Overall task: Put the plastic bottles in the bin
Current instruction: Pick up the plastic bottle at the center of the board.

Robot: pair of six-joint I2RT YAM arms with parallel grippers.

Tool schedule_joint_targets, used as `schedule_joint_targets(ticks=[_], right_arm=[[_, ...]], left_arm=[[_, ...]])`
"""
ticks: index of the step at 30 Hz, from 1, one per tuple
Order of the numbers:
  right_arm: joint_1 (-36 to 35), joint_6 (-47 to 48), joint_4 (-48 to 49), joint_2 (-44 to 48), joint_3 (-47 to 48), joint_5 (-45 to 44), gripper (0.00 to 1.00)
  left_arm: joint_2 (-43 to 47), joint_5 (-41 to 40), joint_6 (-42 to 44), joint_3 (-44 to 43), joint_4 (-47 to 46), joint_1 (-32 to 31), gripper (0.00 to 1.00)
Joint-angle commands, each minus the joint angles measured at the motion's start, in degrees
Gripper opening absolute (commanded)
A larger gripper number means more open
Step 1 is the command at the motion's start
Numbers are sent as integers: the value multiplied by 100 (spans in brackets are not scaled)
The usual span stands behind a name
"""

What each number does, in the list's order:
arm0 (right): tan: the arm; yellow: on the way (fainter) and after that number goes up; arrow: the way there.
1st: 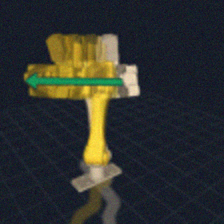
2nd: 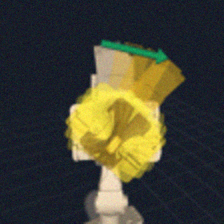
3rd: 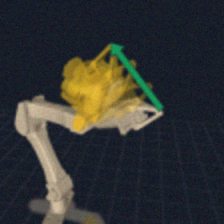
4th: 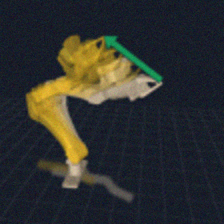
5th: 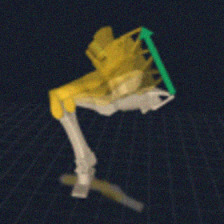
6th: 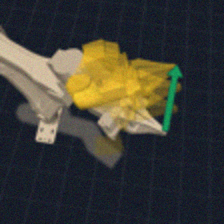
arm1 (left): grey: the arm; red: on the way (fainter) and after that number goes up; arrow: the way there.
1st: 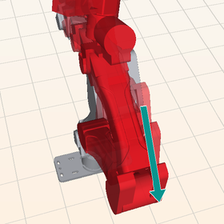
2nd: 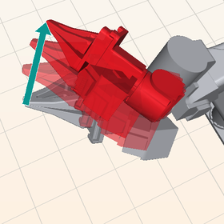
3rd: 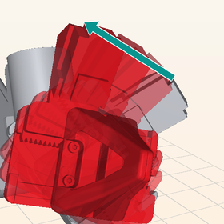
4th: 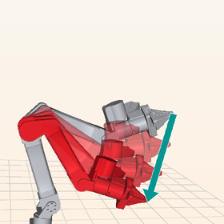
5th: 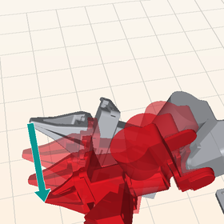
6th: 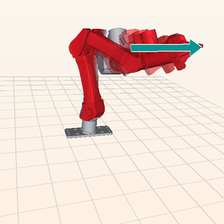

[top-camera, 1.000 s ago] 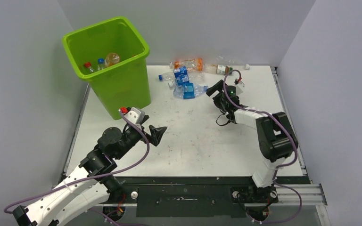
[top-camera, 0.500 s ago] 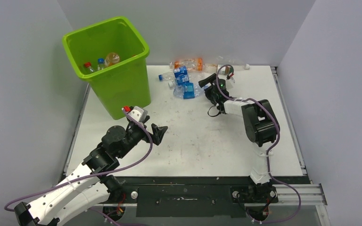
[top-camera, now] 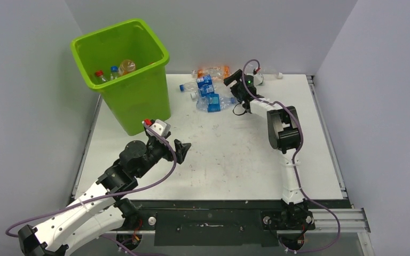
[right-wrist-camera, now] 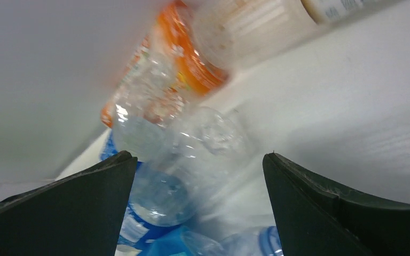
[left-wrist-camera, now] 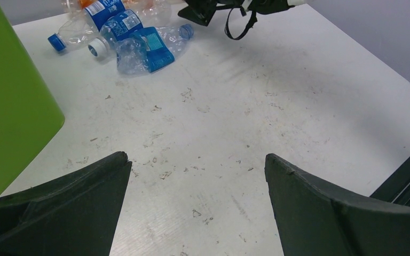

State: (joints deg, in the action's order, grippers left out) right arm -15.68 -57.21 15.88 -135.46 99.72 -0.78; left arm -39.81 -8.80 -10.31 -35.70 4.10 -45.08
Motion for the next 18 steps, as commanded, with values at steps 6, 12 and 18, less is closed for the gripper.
schedule_joint_targets(ticks=[6,12,18], right_arm=[[-197,-234,-330,-309,345,312,92],[-252,-510,-419,-672,690,345,93],[-278,-682,-413,-1017,1026,462,100]], left_arm=[[-28,-31,4,-41,-207,-2,96],[-44,-6,-24,-34,-190,0,96],[-42,-49,1,-28,-186,1,96]])
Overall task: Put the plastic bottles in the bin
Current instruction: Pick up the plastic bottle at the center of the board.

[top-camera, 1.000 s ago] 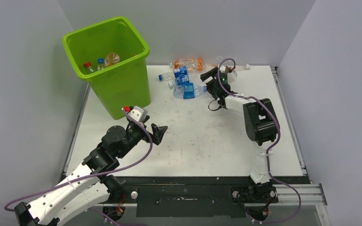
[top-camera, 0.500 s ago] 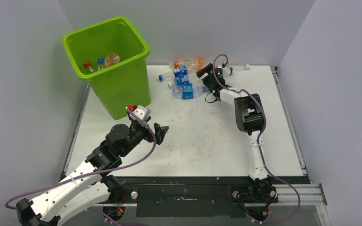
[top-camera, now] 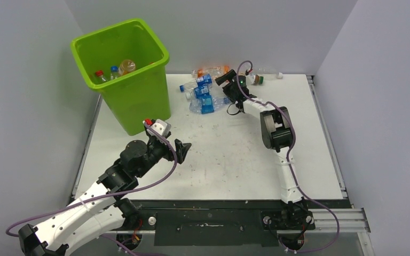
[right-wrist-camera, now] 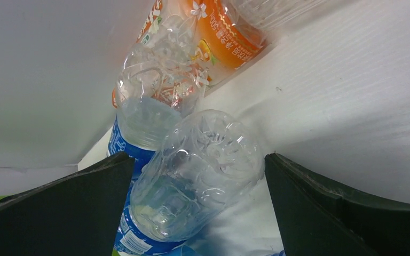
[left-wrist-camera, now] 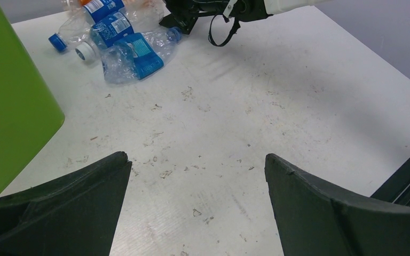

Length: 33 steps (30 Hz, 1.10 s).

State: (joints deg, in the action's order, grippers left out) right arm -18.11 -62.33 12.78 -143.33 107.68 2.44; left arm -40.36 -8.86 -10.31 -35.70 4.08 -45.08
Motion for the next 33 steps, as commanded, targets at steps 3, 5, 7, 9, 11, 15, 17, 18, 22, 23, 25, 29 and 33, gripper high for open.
schedule_joint_targets(ticks=[3,5,7,9,11,15,17,18,22,23,25,29,33], right_arm=[[-35,-269,165,-224,61,216,84],[-29,-356,382,-174,-123,274,74],[-1,-434,528,-126,-251,357,64],[19,-494,662,-44,-391,407,55],[45,-563,837,104,-608,463,49],[121,-762,1288,530,-1119,551,40],[155,-875,1497,826,-1367,592,37],[170,-919,1592,977,-1484,618,37],[234,-1028,1906,1591,-1986,645,35],[255,-1036,1958,1772,-2164,644,35],[293,-1039,2051,2129,-2446,631,35],[393,-1024,2189,2954,-3080,642,34],[465,-1173,2533,3834,-4064,703,33]], left_arm=[[-5,-39,10,-39,-172,2,96],[-15,-37,11,-45,-174,3,96],[-25,-29,4,-45,-179,-1,96],[-24,-20,-2,-57,-178,0,96],[-17,-19,-14,-55,-179,-1,96],[50,-14,-48,-43,-205,1,96],[108,-19,-63,-25,-242,-1,96],[141,-19,-67,-7,-263,3,96],[301,-106,-127,59,-320,2,96],[348,-147,-144,82,-320,0,96],[455,-247,-179,133,-511,-2,96],[649,-415,-262,240,-673,-14,96],[784,-568,-509,377,-958,-26,96]])
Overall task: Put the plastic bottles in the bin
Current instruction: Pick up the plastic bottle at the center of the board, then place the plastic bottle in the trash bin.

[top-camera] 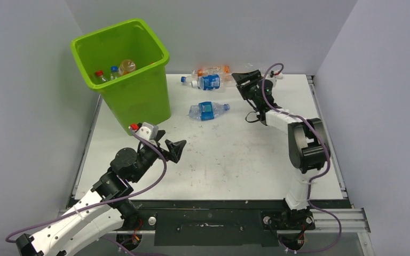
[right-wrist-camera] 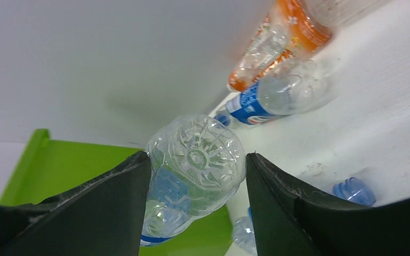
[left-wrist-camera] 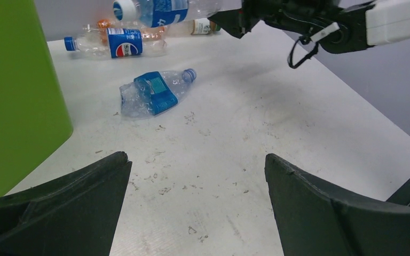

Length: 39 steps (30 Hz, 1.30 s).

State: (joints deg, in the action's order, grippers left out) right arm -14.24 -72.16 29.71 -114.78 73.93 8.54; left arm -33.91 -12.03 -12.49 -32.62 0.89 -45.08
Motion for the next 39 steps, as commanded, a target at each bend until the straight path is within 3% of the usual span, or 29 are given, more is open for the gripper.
schedule_joint_targets(ticks=[1,6,13,19,23,26,39], right_arm=[[83,-233,970,1239,-989,116,33],[-76,-262,1546,2823,-2592,140,33],[-379,-301,1606,4767,-4009,254,33],[-699,-679,1846,5744,-4698,-35,33],[-986,-1150,2359,5829,-5015,-293,33],[-1078,-1482,2804,5773,-5165,-333,33],[-1439,-1921,2947,5713,-5211,-94,33]], left_arm=[[176,-273,-417,116,-770,-25,96],[144,-182,-1213,468,-1919,-40,96],[-574,-170,-1829,1229,-4837,-196,96],[-1633,-582,-1204,1462,-7026,-867,96],[-2394,-660,-545,1287,-8274,-1343,96],[-2766,-587,-124,1015,-8594,-1576,96],[-3461,-573,1098,276,-8672,-1654,96]])
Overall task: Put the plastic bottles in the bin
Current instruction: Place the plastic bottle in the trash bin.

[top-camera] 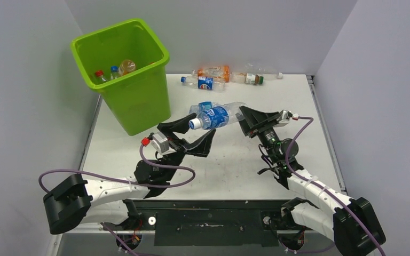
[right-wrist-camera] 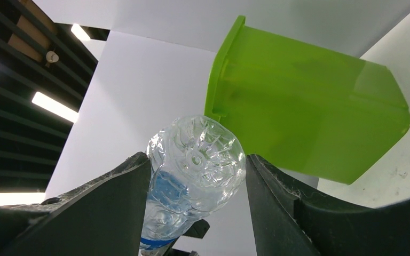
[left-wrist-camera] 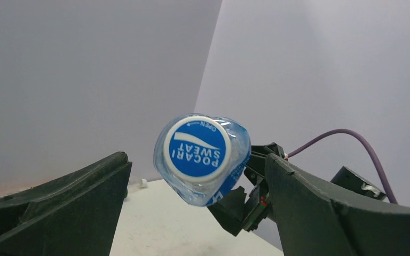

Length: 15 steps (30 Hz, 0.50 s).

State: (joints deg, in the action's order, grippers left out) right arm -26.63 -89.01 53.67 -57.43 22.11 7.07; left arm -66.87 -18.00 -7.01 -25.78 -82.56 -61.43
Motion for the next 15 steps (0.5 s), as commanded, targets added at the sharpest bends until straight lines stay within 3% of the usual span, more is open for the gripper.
schedule_joint_targets(ticks=[1,6,7,8,12,15], right_arm=[[-242,-230,554,-35,-25,44,33],[-402,-173,483,-37,-7,42,33],[-421,-170,472,-26,-17,40,33],[-422,-170,463,-19,-28,40,33],[-428,-133,407,37,-76,23,33],[-430,-71,385,47,-68,106,37]], left_arm=[[-226,0,621,-489,-300,-18,96],[-487,-159,868,-700,-372,-10,99],[-506,-131,894,-734,-382,-15,96],[-531,-95,919,-755,-364,-17,90],[-489,32,955,-763,-214,-18,52],[-421,-10,965,-685,-225,-19,33]])
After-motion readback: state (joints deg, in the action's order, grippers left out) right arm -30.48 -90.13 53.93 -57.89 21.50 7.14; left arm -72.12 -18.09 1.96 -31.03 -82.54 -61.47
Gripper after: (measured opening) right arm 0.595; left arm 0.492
